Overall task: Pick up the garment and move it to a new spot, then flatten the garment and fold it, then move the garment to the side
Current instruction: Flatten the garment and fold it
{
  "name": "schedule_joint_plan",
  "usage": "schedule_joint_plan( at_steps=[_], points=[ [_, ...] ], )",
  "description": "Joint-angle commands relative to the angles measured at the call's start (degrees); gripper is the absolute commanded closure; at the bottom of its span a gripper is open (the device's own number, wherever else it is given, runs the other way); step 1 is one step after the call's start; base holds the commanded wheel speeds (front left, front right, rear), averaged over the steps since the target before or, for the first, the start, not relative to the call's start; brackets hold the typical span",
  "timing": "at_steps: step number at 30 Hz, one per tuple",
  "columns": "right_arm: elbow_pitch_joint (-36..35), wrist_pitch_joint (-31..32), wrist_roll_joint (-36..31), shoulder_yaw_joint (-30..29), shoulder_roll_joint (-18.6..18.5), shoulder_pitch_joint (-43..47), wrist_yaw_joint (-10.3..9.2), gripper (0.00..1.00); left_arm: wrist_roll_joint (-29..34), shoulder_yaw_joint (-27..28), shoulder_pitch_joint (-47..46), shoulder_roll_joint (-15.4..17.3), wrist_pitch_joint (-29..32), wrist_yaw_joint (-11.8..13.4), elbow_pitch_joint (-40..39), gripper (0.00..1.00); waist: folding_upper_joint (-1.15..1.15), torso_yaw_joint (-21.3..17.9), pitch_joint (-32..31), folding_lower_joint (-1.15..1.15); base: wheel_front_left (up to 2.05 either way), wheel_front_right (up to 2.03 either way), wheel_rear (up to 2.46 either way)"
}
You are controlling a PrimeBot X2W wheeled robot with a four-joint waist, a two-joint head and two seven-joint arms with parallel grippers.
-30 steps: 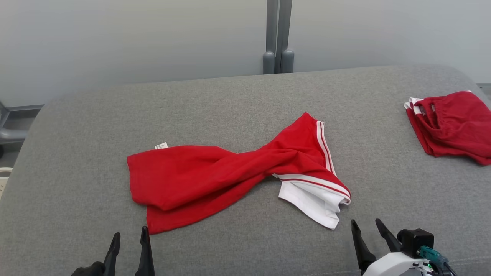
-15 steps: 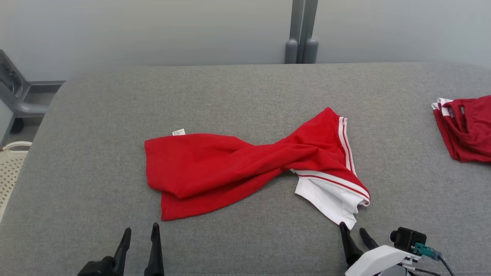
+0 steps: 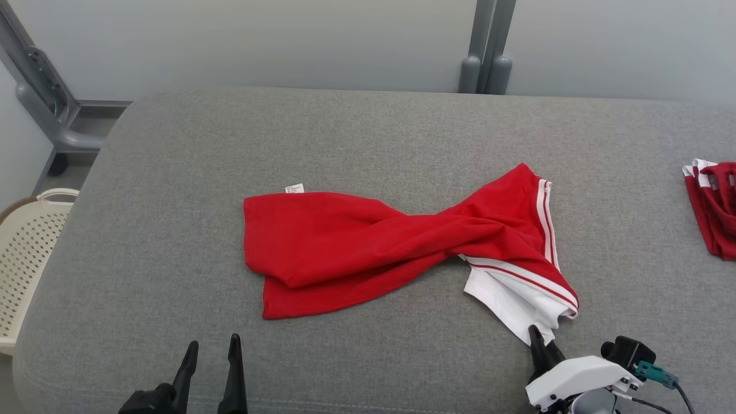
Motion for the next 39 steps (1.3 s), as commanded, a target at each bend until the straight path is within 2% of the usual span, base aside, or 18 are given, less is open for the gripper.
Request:
schedule_joint_plan(
  at_steps=[1,3,12,18,23,25,34,39],
  points=[
    [0.4,0.2,0.4,-0.1,0.0,0.0,-0.1,0.76,0.1,0.0,0.4,0.5,-0.1,0.1,-0.2,0.0,0.0,0.1,-0.2,0.0,0.0,0.0,0.0],
    [0.3,0.2,0.8,-1.8,-0.1,0.0,-0.1,1.0,0.0,-0.1,0.7,0.5,-0.1,0.4,-0.3,0.0,0.0,0.1,-0.5,0.0,0.0,0.0,0.0],
    [-3.1,0.1,4.3,-2.0,-0.1,0.8,-0.07,1.0,-1.4,-0.3,1.0,0.5,0.3,-0.1,-0.2,0.0,0.0,-1.3,-0.5,0.0,0.0,0.0,0.0],
    [-8.4,0.1,1.8,-3.0,-0.1,2.2,-0.06,1.0,-6.7,-0.7,-1.6,-0.8,3.1,-1.7,2.1,0.0,0.0,-3.2,-0.1,0.0,0.0,0.0,0.0],
    [-11.1,0.1,0.1,-3.4,-0.1,2.8,-0.06,1.0,-14.2,-0.6,-5.6,-1.5,6.5,-2.2,7.6,0.0,0.0,-5.0,0.3,0.0,0.0,0.0,0.0],
    [-11.8,0.1,-0.6,-3.3,-0.1,2.7,-0.06,1.0,-18.5,-0.6,-8.6,-1.7,8.0,-1.5,11.9,0.0,0.0,-5.7,0.6,0.0,0.0,0.0,0.0],
    [-12.7,0.1,0.2,-1.2,-0.1,1.6,-0.06,1.0,-27.3,-3.4,-17.1,-1.8,8.7,0.6,24.8,0.0,0.0,-7.7,2.2,0.0,0.0,0.0,0.0],
    [-12.9,0.1,-0.2,-1.2,-0.1,1.0,-0.06,1.0,-31.2,-3.9,-19.7,-1.8,7.5,0.1,29.0,0.0,0.0,-8.4,2.8,0.0,0.0,0.0,0.0]
  ],
)
